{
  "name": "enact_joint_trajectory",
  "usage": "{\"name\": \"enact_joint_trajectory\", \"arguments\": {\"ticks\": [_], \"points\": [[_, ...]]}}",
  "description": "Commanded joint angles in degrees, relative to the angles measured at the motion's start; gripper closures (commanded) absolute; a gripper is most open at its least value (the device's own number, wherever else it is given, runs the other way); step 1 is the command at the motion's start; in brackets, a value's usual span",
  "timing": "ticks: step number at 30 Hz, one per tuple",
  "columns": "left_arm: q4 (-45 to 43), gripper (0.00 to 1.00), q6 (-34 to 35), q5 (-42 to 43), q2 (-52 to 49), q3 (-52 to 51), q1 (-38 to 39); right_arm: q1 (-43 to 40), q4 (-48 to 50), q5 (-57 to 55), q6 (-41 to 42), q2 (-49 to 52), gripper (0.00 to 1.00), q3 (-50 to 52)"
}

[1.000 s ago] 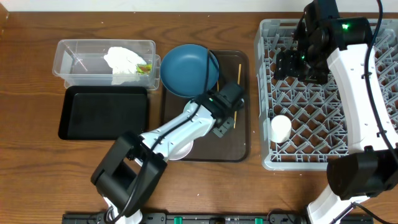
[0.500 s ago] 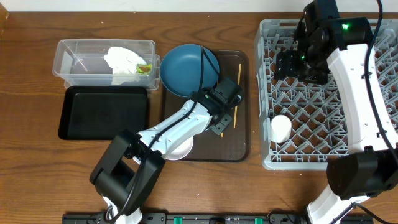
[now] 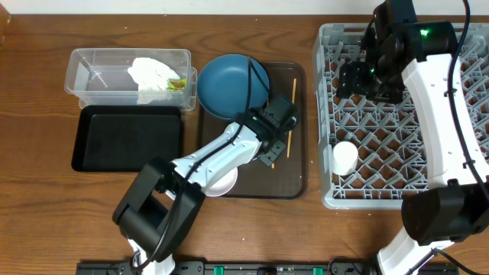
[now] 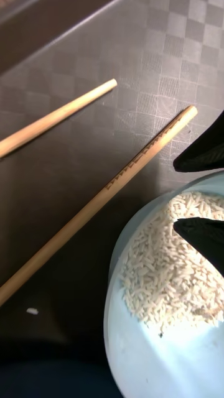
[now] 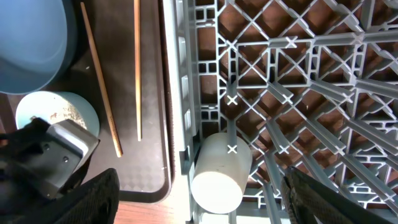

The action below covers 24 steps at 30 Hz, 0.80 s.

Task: Sort waste into correct bins and load items into the dishwasher rack
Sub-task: 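Reach the left gripper to the light-blue rice bowl and grasp its rim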

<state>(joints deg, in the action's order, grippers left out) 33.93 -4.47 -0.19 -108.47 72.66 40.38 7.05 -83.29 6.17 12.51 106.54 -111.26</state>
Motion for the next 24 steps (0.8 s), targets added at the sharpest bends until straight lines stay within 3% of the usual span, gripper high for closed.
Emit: {"name": "enact_joint_trajectory", "arguments": {"ticks": [1,7,11,24], "points": [[-0.3,0.72,0.4,0.2,-0.9,0.1,-0.1,0.5,-0.1,0.1,-0.8,0.2,0.18,0.2],[-0.2,0.73,0.4,0.2,-0.9,0.1,-0.1,0.5,0.1,0.1,-0.8,0.2,0.18,0.2],[-0.2,0.94,0.4,0.2,-0.7,0.2,-0.1,0.5,0.1,0.0,-0.9,0.2,0.18,0.2],[2.5,0.94,2.3,3.1,4.8,0.7,-0.1,0.5,0.1,0.0,-1.0,0.2,0.18,0.2]]}}
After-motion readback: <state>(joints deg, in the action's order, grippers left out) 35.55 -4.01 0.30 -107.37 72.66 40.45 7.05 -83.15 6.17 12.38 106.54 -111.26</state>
